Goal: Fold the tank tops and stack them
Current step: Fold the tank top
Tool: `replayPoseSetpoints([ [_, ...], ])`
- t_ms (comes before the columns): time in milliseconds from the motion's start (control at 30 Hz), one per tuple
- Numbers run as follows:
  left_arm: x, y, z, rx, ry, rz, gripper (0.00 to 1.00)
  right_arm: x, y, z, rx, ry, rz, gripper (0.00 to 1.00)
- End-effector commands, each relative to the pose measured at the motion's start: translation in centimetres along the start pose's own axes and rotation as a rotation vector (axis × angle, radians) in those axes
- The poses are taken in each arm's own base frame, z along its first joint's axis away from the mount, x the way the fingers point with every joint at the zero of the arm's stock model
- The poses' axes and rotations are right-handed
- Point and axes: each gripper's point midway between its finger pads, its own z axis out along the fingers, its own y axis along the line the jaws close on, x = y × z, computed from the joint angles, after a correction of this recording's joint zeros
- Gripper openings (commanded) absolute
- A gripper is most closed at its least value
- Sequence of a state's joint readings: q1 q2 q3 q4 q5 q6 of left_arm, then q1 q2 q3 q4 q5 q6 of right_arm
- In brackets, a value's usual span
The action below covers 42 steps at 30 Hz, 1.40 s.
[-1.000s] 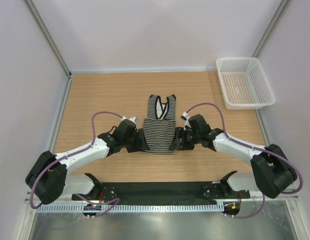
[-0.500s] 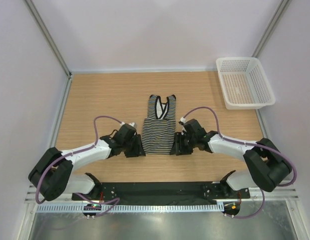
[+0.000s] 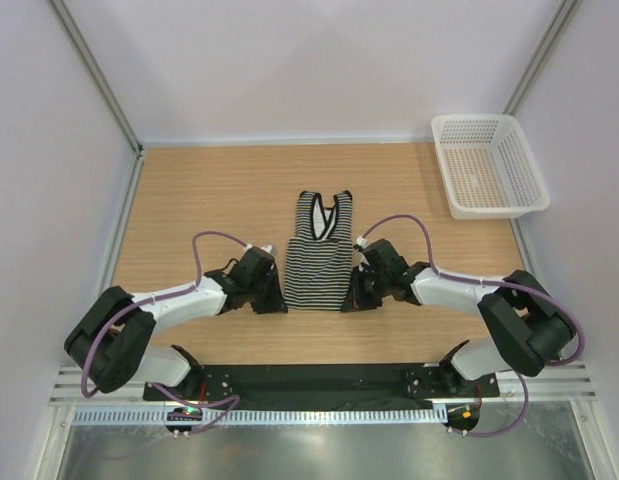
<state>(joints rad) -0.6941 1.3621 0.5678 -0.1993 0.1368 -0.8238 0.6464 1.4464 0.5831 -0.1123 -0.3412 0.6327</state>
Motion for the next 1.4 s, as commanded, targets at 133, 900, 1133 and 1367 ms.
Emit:
replayPoseSetpoints([
  [133,0.1,-1.7,-1.7,0.097,-0.021,0.018,0.0,0.8,0.1,-2.0,0.018,0.013,-0.03,0.01],
  [900,1.4,-3.3,-1.3,0.11,0.013,0.042,0.36,0.8,0.7,-4.0,0.043,0.025,-0.044,0.05],
  [1133,1.8,-3.4,0.4,0.103,0.027,0.04,0.27,1.0,0.3,-3.7,0.047,0.03,-0.04,0.05],
  [1367,2.0,-3.9,0.0,0.116,0.031,0.071,0.0,1.2,0.1,-3.5,0.055,0.041,-0.038,0.05],
])
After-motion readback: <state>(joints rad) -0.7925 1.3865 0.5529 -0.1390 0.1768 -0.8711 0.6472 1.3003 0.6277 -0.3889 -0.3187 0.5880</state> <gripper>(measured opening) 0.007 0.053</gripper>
